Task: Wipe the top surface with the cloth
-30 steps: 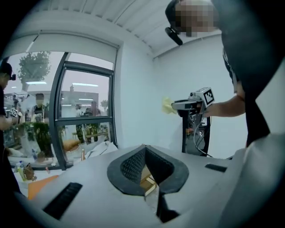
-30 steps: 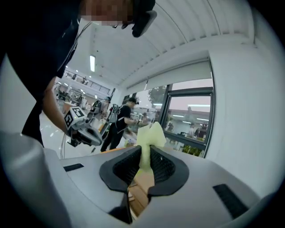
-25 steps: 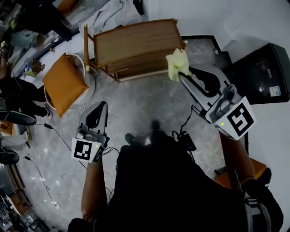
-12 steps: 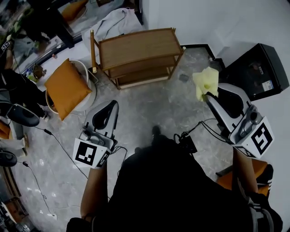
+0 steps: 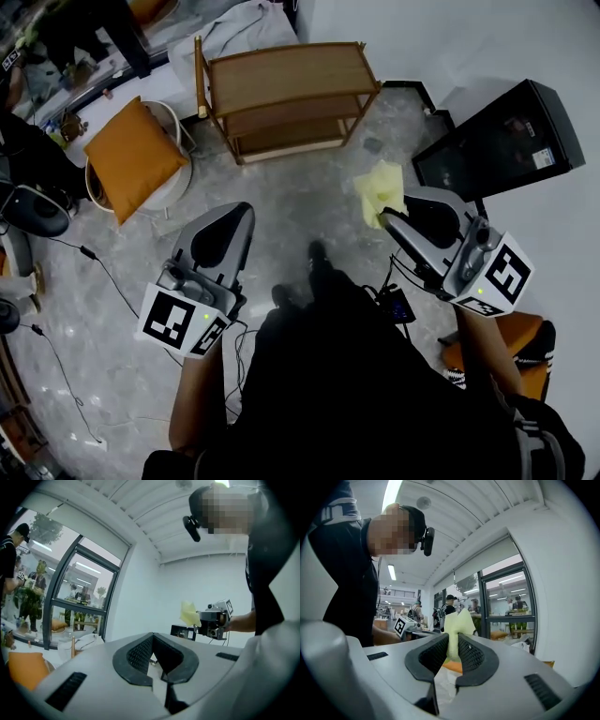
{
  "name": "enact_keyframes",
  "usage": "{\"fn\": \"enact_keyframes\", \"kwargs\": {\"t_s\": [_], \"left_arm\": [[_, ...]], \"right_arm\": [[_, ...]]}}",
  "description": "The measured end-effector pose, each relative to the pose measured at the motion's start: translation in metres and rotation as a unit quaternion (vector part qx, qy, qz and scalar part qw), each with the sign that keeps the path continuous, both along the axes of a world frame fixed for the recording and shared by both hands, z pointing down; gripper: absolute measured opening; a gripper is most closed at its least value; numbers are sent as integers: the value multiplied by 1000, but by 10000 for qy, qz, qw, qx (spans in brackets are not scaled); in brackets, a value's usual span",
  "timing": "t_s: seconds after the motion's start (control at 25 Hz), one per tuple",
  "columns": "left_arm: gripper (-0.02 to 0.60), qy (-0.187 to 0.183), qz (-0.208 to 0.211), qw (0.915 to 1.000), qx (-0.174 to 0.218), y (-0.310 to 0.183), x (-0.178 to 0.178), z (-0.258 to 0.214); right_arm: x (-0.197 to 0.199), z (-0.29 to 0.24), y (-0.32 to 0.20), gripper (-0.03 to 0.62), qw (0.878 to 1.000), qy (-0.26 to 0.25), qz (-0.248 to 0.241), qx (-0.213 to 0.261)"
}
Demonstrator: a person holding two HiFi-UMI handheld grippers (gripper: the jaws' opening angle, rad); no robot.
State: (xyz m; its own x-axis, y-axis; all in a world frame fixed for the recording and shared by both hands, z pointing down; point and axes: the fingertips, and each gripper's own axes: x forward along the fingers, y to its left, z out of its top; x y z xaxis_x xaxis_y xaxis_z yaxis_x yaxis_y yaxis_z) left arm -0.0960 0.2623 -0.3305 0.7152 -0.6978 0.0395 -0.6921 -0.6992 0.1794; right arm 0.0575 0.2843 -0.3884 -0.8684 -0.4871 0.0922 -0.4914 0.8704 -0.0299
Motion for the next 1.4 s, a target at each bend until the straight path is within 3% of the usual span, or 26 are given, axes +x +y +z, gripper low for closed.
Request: {"fn": "enact_keyframes", "kwargs": {"t_s": [0.16, 0.44, 0.64, 0.84, 1.4], "left_arm": [[12, 74, -24, 9999, -102, 11, 2, 2], [11, -8, -120, 9999, -15, 19, 26, -17], [11, 25, 120, 9999, -15, 21, 68, -21], [12, -96, 266, 9996, -32, 28, 121, -12], [12, -76, 393, 9992, -54, 24, 130, -16]], "right_arm": [[-14, 13, 9, 66, 9996, -85, -265, -32], [-4, 10, 12, 66, 9975, -164, -668, 169], [1, 16, 14, 66, 9953, -298, -911, 146], [33, 28, 23, 66, 9928, -411, -1123, 107], [36, 33, 23, 66, 9932, -369, -1103, -18]]}}
